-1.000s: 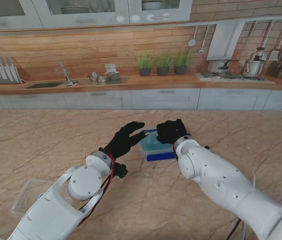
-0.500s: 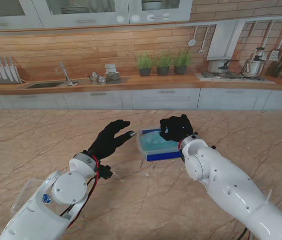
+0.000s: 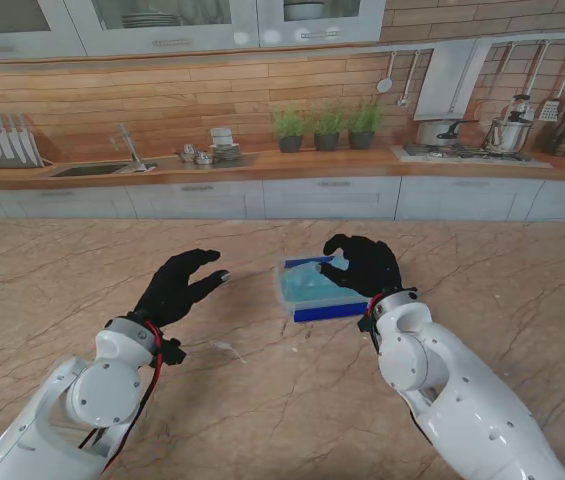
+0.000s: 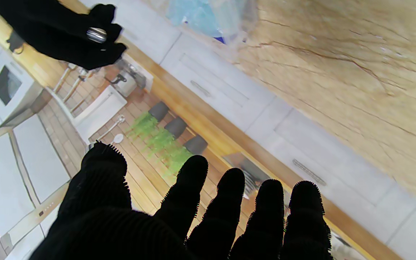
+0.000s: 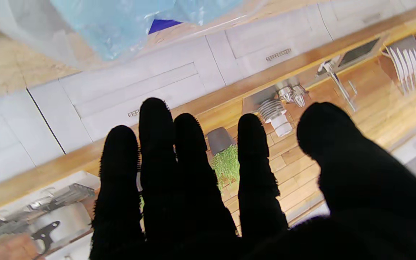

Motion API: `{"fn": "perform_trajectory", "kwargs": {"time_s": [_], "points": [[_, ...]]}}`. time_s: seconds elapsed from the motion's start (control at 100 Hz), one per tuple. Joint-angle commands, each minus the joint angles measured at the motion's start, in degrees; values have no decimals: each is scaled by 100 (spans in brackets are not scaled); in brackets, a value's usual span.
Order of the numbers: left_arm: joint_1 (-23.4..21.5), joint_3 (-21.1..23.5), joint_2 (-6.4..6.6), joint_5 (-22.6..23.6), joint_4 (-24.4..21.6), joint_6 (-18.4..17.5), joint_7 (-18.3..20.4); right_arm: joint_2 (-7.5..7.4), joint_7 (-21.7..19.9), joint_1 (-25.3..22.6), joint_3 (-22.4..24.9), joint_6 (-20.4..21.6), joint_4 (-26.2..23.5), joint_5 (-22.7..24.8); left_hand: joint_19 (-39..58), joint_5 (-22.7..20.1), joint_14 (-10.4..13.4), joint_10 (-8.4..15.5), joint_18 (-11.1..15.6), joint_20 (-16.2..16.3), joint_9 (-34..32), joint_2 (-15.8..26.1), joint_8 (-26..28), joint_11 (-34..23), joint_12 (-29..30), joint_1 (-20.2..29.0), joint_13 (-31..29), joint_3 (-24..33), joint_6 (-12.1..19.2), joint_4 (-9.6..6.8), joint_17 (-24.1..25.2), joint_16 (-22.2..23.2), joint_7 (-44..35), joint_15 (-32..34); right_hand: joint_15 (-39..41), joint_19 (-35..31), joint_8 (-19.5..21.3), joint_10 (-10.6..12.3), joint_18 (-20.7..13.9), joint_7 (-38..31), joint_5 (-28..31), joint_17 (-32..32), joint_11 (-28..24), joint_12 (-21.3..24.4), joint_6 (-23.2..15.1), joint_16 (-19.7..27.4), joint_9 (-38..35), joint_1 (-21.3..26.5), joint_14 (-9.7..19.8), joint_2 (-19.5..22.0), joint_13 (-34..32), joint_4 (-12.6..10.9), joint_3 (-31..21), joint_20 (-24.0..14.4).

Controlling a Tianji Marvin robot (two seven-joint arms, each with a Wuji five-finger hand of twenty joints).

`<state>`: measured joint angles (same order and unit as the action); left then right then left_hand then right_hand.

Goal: Fold the bubble film and place it into the plastic crate

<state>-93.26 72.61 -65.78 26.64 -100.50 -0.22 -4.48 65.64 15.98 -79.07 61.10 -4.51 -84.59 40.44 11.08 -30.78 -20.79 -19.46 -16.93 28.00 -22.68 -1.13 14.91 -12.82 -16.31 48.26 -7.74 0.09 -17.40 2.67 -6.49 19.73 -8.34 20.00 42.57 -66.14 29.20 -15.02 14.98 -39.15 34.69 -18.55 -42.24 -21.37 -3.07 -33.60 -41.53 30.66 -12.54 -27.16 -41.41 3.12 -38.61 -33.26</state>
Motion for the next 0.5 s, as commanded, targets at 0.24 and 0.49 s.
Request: {"fn": "perform_trajectory", "kwargs": {"time_s": [0.24,0.49], "points": [[-543,633,180,986,-148,-192,10,179,304,-913,242,298,-614,-580,3756,374,-481,-82,-692,526,-509,-280,153,56,-165,-345,-961,-113,255,-148,296,605,-575,612,-477,554,125,-56,-128,476,-629,224,334,121,56,206,568,-92,37,504,387,-283,540,-109],[-1069,1239,310,1012,-470,-245,758,227,268,-1389,365,754,-893,-1220,4257,539,-411,-41,-629,121,-755,-303,445,66,-261,-321,-970,-99,286,-158,525,572,-934,526,-839,1165,115,16,-247,645,-1566,321,588,207,135,286,1203,-332,185,284,609,-271,712,-96]]}}
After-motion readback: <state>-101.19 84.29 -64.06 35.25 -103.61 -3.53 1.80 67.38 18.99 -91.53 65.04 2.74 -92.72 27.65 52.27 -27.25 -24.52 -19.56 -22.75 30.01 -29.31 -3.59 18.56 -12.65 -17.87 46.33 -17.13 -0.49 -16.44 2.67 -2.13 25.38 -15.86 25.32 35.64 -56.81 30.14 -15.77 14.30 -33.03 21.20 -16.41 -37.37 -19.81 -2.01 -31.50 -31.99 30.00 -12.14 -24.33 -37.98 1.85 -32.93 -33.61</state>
